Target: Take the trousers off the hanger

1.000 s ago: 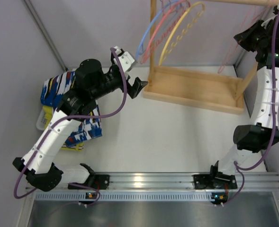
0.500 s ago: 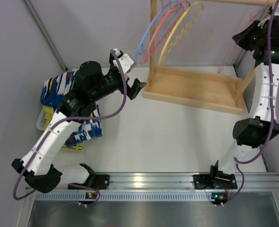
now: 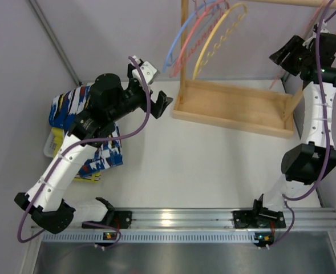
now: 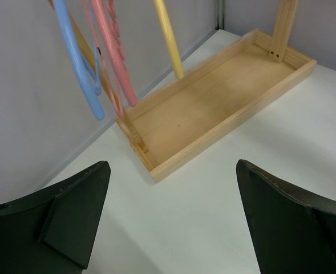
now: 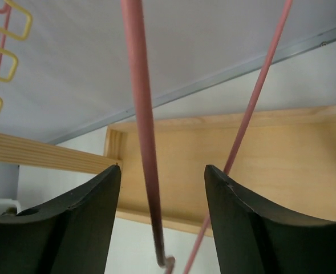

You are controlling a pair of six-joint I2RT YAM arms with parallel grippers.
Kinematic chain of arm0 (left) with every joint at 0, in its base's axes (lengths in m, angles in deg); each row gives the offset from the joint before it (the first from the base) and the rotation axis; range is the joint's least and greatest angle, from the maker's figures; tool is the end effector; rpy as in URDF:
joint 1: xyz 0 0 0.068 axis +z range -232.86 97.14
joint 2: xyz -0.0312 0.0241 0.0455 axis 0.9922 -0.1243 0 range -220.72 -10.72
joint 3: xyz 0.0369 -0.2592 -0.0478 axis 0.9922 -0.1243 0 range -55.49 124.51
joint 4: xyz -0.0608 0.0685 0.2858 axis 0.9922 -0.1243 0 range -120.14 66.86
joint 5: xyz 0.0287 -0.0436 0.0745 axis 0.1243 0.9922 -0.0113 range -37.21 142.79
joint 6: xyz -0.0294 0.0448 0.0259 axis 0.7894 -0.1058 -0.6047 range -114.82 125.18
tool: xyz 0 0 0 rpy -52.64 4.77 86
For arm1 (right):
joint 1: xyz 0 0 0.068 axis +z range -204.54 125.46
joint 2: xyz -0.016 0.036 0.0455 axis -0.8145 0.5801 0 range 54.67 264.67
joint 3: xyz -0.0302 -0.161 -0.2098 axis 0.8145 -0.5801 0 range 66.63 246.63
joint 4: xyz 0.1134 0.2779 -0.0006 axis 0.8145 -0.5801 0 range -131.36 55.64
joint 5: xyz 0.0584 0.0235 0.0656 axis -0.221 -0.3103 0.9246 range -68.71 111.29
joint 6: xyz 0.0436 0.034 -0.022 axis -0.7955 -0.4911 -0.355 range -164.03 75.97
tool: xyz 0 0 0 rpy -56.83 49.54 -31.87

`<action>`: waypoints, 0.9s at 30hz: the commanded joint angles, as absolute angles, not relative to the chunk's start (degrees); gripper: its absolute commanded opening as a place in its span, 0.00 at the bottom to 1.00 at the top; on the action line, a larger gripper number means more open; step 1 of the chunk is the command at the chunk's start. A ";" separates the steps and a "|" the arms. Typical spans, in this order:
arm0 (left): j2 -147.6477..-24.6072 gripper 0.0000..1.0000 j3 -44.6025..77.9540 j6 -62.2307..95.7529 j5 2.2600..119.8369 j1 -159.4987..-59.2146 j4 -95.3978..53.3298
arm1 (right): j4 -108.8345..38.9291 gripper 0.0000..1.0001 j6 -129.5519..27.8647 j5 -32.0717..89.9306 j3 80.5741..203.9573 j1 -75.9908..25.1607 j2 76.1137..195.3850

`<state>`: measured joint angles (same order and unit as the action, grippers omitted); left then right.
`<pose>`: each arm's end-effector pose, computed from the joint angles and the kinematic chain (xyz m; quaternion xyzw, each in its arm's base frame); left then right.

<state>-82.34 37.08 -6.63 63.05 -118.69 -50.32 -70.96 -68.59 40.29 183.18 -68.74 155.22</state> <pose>0.2394 -0.1823 0.5031 0.3541 0.6542 -0.2035 0.6366 0.4235 -0.0925 0.4621 0.1804 0.7961 0.1858 0.5469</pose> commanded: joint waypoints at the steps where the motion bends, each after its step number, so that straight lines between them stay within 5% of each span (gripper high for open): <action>1: -81.73 0.98 38.20 -2.91 61.58 -117.49 -49.33 | -67.41 0.62 -67.93 41.68 179.76 -69.57 147.41; 7: -82.88 0.98 37.85 0.26 58.15 -116.78 -49.94 | -66.35 0.99 -67.85 43.17 172.37 -71.41 139.24; 21: -89.99 0.98 40.48 11.33 69.98 -107.22 -60.56 | -73.37 1.00 -61.19 48.79 163.05 -75.37 125.78; 27: -92.99 0.98 41.63 11.42 68.80 -102.63 -68.40 | -80.11 0.99 -50.38 63.37 157.78 -75.55 120.77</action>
